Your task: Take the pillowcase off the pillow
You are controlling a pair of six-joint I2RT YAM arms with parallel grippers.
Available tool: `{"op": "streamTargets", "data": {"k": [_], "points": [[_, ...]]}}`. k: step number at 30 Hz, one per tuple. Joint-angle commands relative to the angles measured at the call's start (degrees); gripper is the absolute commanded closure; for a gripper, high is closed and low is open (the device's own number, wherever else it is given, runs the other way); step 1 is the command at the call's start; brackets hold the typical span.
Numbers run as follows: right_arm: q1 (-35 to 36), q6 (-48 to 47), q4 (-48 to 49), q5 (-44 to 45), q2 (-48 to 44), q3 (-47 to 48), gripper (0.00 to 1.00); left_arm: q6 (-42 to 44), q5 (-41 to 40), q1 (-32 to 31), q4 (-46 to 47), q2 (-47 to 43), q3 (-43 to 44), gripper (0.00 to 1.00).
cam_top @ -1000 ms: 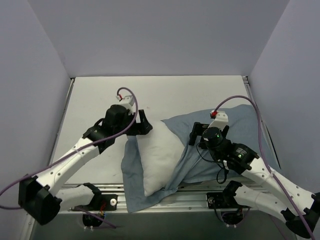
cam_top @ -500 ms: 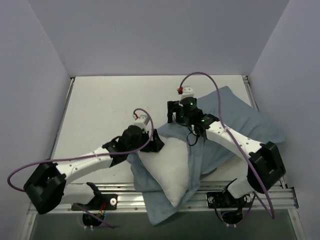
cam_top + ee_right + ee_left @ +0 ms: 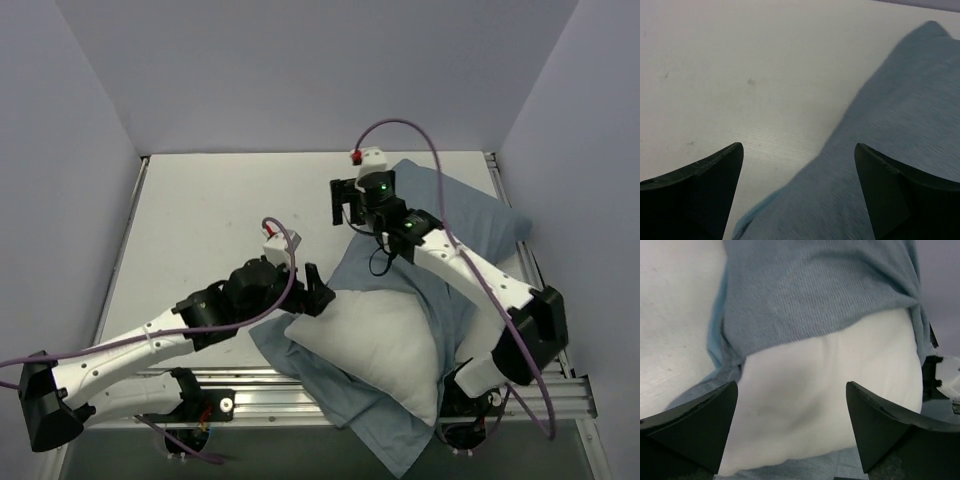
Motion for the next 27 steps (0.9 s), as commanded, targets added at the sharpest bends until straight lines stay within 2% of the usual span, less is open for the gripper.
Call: {"op": "streamTargets", "data": {"k": [1,2,3,4,6,8,9,12,15,16,18,19,20,24,27], "points": [[-2.12,7.25,-9.14,18.67,-14.81,-3.84,0.12,5.4,-3.95,5.89,-3.4,3.55,5.48,0.05],[-2.82,9.45,-14.04,20.87,-16.5,-4.64,0.09,5.67,1.73,8.34,-0.7,4.87,6.18,0.06],[-3.61,13.73,-16.35,23.94,-18.26,-5.61,0.08,5.76,4.57,12.63,1.15,6.37,7.32,0.06],[-5.27,15.86,-18.55,25.27,-21.41,-7.62,0.07,5.67,6.95,14.15,3.17,10.21,8.2,0.06],[-6.78,20.26,-24.27,29.04,-24.24,-9.91,0.02,6.89,12.56,15.83,6.44,15.06,11.27,0.06],[-10.01,25.36,-27.87,30.29,-27.76,-13.85,0.0,7.95,15.83,16.19,7.32,23.4,18.2,0.06],[-11.34,26.68,-28.59,30.38,-28.73,-15.18,0.0,8.13,20.2,16.19,7.85,26.3,20.49,0.06],[-18.01,29.16,-28.07,25.48,-31.28,-20.63,0.0,5.86,27.06,16.19,11.53,36.5,27.53,0.06],[-24.87,25.48,-19.22,9.87,-30.59,-26.87,0.0,2.43,30.25,16.02,16.02,43.28,30.36,0.05],[-25.93,22.77,-13.1,-1.06,-29.45,-28.19,0.01,1.37,31.48,16.02,18.29,44.69,29.4,0.04],[-26.3,19.85,-7.96,-12.53,-23.59,-29.44,0.07,-1.88,32.8,16.02,21.2,44.53,26.51,0.02],[-25.86,18.01,-3.67,-22.25,-21.03,-29.09,0.1,-2.76,32.81,16.02,24.0,42.96,24.58,0.01],[-24.9,17.38,-1.98,-24.96,-18.65,-28.48,0.13,-4.51,32.64,15.93,25.07,41.81,20.21,0.01],[-13.32,13.6,2.95,-25.86,-6.98,-19.71,0.13,-7.33,28.6,15.84,28.68,30.86,6.57,0.0],[-11.01,13.86,8.48,-30.17,0.6,-15.3,0.14,-7.6,24.73,16.45,27.11,22.59,-1.62,0.0]]}}
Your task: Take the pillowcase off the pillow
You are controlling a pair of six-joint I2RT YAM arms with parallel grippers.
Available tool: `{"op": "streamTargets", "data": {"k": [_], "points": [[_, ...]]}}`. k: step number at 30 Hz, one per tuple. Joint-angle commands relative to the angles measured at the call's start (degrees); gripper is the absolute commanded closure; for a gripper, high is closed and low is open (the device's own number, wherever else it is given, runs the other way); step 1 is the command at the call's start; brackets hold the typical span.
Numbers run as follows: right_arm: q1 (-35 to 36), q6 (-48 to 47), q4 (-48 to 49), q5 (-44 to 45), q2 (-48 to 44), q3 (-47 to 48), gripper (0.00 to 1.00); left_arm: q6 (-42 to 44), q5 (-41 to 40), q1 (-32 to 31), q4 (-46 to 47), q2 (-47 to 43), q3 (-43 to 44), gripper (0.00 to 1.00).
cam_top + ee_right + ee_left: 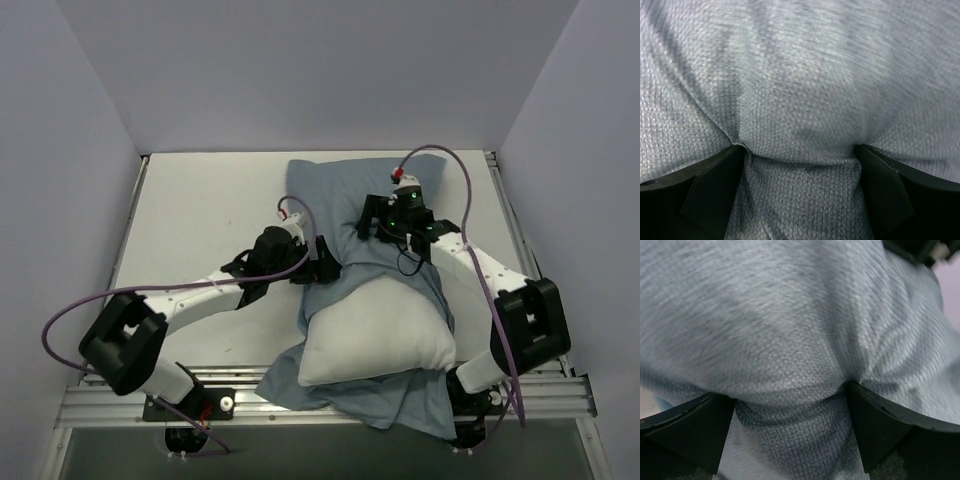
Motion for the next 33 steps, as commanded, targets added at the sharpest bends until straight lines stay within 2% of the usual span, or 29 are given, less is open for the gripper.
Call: {"op": "streamTargets", "data": {"k": [1,4,9,11,15,17,19,23,27,29,33], "points": [[5.94,-1.87,9.97,-16.53,9.33,6.99,0.15,-1.68,0.19,-1.14,0.89,-9.87,-6.02,0.0],[7.78,-1.7,13.14,-17.76,17.59,14.46,0.14,-1.32,-5.18,1.4,-3.52,-15.14,-9.19,0.01],[11.12,-5.65,11.67,-17.5,30.68,30.11,0.15,0.87,-5.01,8.78,-5.12,-15.7,-8.32,0.01],[12.26,-8.9,7.02,-14.7,33.42,39.31,0.14,2.71,-5.54,10.9,-5.91,-14.64,-6.13,0.01],[12.97,-13.82,1.83,-6.79,33.09,45.43,0.13,6.23,-7.73,12.75,-9.15,-14.2,-1.91,0.02],[13.06,-16.54,-0.02,-1.28,28.37,44.21,0.11,7.55,-9.75,13.53,-9.34,-14.55,-0.85,0.02],[13.06,-17.78,0.06,2.6,24.05,38.95,0.1,8.34,-10.9,14.15,-9.16,-14.38,-0.15,0.04],[14.81,-20.42,-1.34,13.4,8.44,28.14,0.07,9.31,-8.72,14.68,-11.0,-13.32,2.93,0.06],[21.22,-20.6,-5.56,23.77,-4.84,16.72,0.04,9.31,-5.46,14.33,-14.16,-17.0,3.46,0.06],[26.84,-19.81,-7.84,25.64,-11.17,11.18,0.0,9.22,-4.58,14.24,-16.62,-19.02,3.28,0.06],[37.65,-17.0,-12.75,31.0,-16.75,5.1,0.0,7.91,-4.75,14.07,-21.1,-24.47,2.23,0.06]]}}
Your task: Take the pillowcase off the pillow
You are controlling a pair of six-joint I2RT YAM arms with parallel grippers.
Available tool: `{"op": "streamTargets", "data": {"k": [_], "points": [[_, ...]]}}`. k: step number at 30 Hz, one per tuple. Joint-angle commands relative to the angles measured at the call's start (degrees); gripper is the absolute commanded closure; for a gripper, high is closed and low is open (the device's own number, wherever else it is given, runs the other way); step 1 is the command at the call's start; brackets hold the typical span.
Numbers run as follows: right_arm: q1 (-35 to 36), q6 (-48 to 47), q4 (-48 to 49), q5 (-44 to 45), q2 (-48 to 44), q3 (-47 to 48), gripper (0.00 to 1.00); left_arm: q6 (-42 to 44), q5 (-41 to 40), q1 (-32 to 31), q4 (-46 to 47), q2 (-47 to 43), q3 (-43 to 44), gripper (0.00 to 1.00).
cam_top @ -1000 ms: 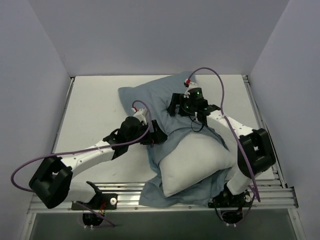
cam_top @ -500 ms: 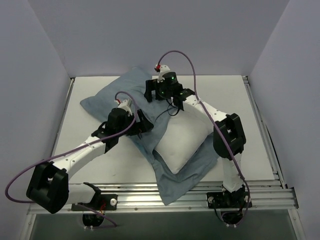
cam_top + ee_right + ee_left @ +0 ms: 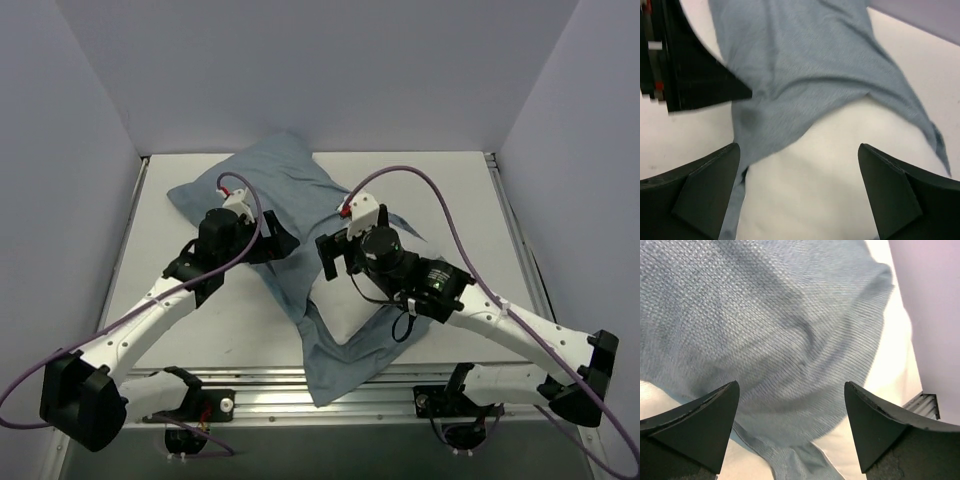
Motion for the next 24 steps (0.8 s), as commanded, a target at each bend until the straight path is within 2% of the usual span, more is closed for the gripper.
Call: {"op": "streamTargets", "data": {"k": [1,5,7,12,21,24], "points": [[6.45,2.87,-7.43,10.65,-1.32,-4.43,0.0,-0.01,1.15,0.01,-3.91,-5.4,1.22,0.06],[16.98,7.08,-10.43,15.41,-0.19,-6.9,0.0,-0.62,-0.34,0.01,-8.92,-8.83,0.26,0.06],[18.77,8.76,-11.57,17.79,1.22,-8.21,0.0,-0.62,-1.13,0.01,-11.03,-10.85,-0.62,0.06],[18.86,13.95,-14.03,20.52,7.81,-9.27,0.0,-1.68,-1.05,0.01,-12.09,-14.36,-5.88,0.06],[16.84,18.7,-20.18,24.48,22.57,-3.48,0.0,-3.96,0.45,-0.07,-11.39,-16.74,-12.05,0.06],[15.44,20.55,-20.45,26.32,24.87,-2.94,0.12,-4.31,0.8,-0.07,-11.04,-17.36,-13.54,0.06]]}}
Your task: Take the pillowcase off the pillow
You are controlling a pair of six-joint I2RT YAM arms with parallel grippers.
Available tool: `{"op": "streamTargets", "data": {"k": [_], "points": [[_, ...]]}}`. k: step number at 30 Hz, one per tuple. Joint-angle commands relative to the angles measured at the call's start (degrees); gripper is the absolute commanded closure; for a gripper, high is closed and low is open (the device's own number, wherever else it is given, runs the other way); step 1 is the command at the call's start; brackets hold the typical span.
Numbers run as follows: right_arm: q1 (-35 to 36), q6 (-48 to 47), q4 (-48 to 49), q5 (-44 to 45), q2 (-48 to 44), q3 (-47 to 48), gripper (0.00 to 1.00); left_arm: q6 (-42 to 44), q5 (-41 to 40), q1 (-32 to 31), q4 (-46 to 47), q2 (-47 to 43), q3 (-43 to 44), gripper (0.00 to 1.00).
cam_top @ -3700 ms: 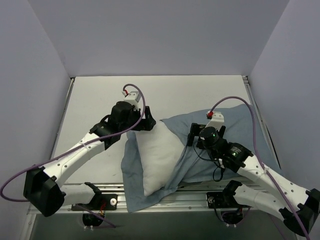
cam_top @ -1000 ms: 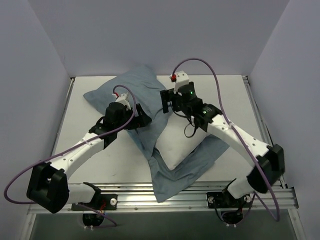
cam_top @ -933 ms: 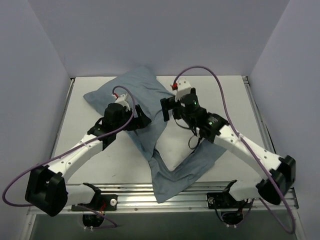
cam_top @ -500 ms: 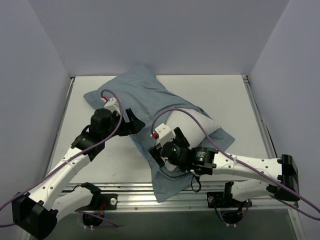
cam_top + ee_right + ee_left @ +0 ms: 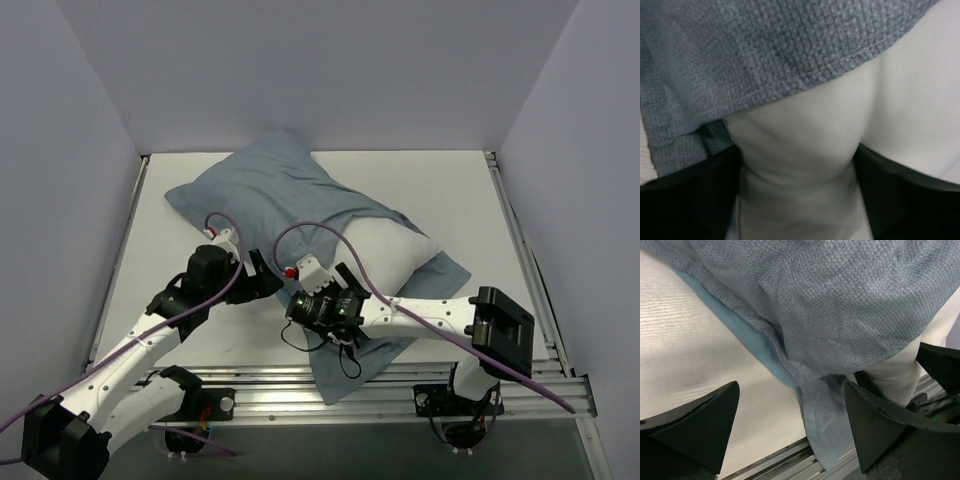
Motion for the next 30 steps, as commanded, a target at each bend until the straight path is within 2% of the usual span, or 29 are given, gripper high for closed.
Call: {"op": "streamTargets", "data": {"k": [1,2,3,5,6,13,21,25,26,29,30], "points": [[-2.2,4.55,-3.82,3.76,2.05,1.06,0.31,-0.97,1.02,-0.07,1.2,-1.77,-0.86,0.06],[-3.08,4.37,-3.12,3.86,1.44,0.62,0.44,-1.06,1.02,-0.07,1.2,-1.78,-1.13,0.06],[-3.43,4.11,-1.72,3.51,0.91,0.01,0.71,-1.23,1.11,-0.07,1.55,-1.78,-1.39,0.06],[-4.23,1.49,0.39,0.88,-1.54,-0.7,0.95,-1.58,2.16,-0.07,3.21,-1.6,-2.27,0.05],[-4.32,0.52,2.75,-0.18,-2.6,-0.88,1.0,-1.76,2.68,-0.07,3.92,-1.43,-2.62,0.05],[-5.9,-4.5,10.16,-8.27,-10.95,-0.53,1.0,-5.62,6.64,-1.56,13.14,2.26,-5.18,0.05],[-7.74,-6.52,12.0,-11.87,-11.66,1.14,1.0,-8.18,6.47,-7.45,26.32,12.62,-5.35,0.01],[-8.01,-6.35,13.15,-13.46,-11.92,0.79,1.0,-7.83,3.92,-10.0,27.83,17.73,-3.77,0.0],[-8.01,-6.26,13.32,-14.07,-12.27,0.79,1.0,-7.39,3.57,-10.09,28.01,18.69,-3.07,0.07],[-8.01,-6.44,13.41,-15.56,-13.59,1.14,1.0,-6.86,1.9,-10.18,27.92,22.21,-1.76,0.17],[-8.01,-6.61,12.98,-16.18,-14.12,1.4,1.0,-6.77,1.37,-10.18,27.75,23.26,-1.58,0.33]]}}
